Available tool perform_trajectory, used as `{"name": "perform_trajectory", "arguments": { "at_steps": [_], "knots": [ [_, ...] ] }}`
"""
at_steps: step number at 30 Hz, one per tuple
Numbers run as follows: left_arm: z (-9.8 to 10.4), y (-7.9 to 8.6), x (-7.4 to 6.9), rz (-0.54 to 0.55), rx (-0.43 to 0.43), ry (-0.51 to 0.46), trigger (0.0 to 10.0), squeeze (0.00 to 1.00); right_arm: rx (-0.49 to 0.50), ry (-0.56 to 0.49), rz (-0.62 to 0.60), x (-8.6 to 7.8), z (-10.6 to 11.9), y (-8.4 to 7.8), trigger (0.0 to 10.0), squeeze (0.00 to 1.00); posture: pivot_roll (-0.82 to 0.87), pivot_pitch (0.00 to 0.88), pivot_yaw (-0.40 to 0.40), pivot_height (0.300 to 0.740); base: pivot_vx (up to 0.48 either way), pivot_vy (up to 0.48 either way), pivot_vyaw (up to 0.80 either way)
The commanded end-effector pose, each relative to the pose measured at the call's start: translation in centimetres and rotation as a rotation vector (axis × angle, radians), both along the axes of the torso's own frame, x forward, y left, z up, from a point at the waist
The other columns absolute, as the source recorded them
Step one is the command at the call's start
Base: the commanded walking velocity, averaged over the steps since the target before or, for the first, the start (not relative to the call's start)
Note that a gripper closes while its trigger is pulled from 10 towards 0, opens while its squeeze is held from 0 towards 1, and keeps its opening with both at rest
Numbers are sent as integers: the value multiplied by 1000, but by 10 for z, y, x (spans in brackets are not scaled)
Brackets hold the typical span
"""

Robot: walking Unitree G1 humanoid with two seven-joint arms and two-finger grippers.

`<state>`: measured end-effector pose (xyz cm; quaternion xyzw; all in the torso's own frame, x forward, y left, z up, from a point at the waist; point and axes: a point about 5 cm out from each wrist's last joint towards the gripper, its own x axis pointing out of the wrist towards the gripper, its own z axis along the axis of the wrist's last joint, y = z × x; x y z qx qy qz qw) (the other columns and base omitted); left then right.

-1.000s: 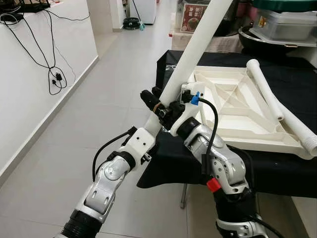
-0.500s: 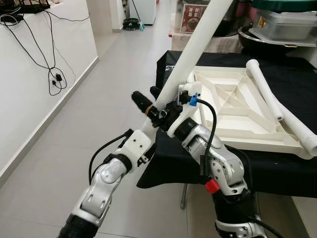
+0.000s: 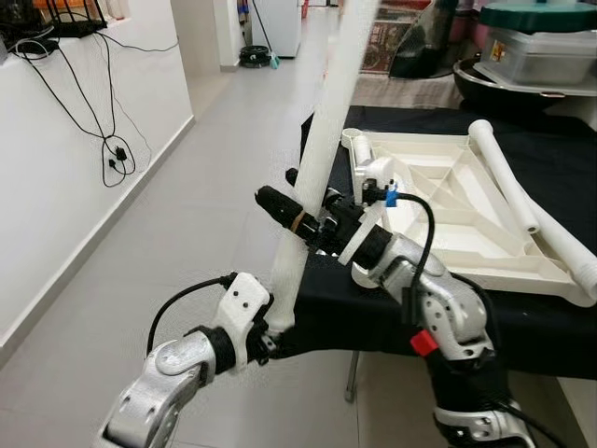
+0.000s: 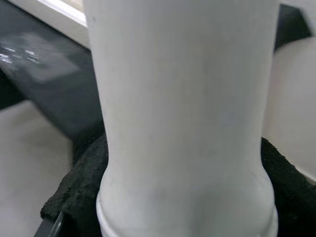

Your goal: Building children table

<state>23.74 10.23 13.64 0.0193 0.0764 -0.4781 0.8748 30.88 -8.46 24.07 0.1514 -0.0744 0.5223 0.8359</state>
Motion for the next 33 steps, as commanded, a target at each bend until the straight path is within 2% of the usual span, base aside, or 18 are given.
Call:
{"name": "perform_trajectory", "arguments": {
  "at_steps": [1, 4, 11, 16, 19, 21, 28, 33],
  "knots": [
    [2, -7, -14, -121, -13, 18, 10000, 0, -22, 40, 95, -3, -4, 3, 10000, 0, 56, 6, -19, 740, 0, 0, 0],
    [-4, -2, -24, -166, 29, 43, 10000, 0, -47, 66, 164, -7, -8, 1, 10000, 0, 51, 19, -16, 740, 0, 0, 0],
    [-7, 4, -29, -203, 87, 52, 10000, 0, -69, 119, 220, -10, -14, 0, 10000, 0, 49, 27, -18, 740, 0, 0, 0],
    [-3, 5, -25, -191, 87, 25, 10000, 0, -75, 134, 248, -13, -14, 2, 10000, 0, 46, 29, -19, 740, 0, 0, 0],
    [0, -2, -14, -164, 63, 10, 10000, 0, -47, 157, 285, -17, -15, 7, 10000, 0, 48, 31, -24, 740, 0, 0, 0],
    [0, -4, -12, -163, 57, 5, 10000, 0, -39, 163, 295, -19, -15, 9, 10000, 0, 44, 31, -23, 740, 0, 0, 0],
    [-1, -9, -13, -177, 46, 7, 10000, 0, -35, 160, 342, -26, -14, 16, 10000, 0, 38, 35, -19, 740, 0, 0, 0],
    [-3, -12, -21, -193, 5, 50, 10000, 0, -31, 150, 349, -27, -11, 17, 10000, 0, 36, 36, -18, 740, 0, 0, 0]
  ]
}}
